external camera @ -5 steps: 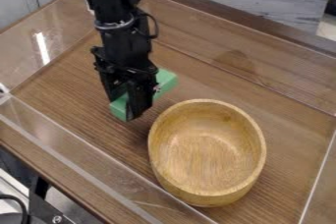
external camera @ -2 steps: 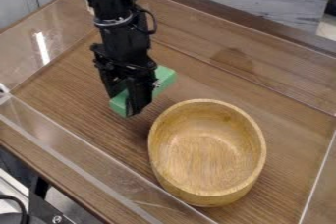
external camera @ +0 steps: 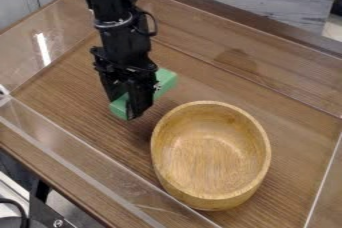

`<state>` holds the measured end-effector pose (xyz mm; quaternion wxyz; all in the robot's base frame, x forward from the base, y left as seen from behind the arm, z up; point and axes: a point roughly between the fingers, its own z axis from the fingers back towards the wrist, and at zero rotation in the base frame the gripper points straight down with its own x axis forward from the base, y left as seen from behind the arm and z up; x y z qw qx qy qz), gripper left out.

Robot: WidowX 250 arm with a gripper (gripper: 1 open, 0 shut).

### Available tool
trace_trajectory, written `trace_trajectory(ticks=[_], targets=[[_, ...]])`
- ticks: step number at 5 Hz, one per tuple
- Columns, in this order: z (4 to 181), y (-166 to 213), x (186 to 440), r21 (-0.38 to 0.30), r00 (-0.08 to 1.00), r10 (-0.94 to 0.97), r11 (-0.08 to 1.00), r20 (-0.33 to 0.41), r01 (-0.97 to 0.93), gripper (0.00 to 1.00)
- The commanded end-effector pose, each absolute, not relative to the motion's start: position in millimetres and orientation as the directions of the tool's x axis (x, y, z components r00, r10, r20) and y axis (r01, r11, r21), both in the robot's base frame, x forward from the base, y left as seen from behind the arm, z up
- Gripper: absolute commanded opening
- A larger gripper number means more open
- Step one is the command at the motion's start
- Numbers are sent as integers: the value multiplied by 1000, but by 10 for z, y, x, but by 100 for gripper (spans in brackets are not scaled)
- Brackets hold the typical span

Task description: Remove the green block from inside the brown bowl and put it on the table

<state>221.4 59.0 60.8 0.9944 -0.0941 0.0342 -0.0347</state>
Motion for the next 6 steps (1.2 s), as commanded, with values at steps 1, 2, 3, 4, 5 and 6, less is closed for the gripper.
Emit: trace_trajectory(ticks=[1, 2, 3, 4, 5, 6], targets=[[714, 668, 2325, -173, 998, -63, 983, -12, 60, 0], [706, 685, 2335, -176, 998, -59, 983, -12, 56, 0], [699, 697, 2353, -179, 998, -58, 982, -13, 55, 0], [693, 709, 2370, -182, 998, -57, 982, -14, 53, 0], [688, 721, 2385, -185, 998, -55, 981, -15, 51, 0], [683, 734, 2401, -188, 998, -53, 981, -17, 49, 0]])
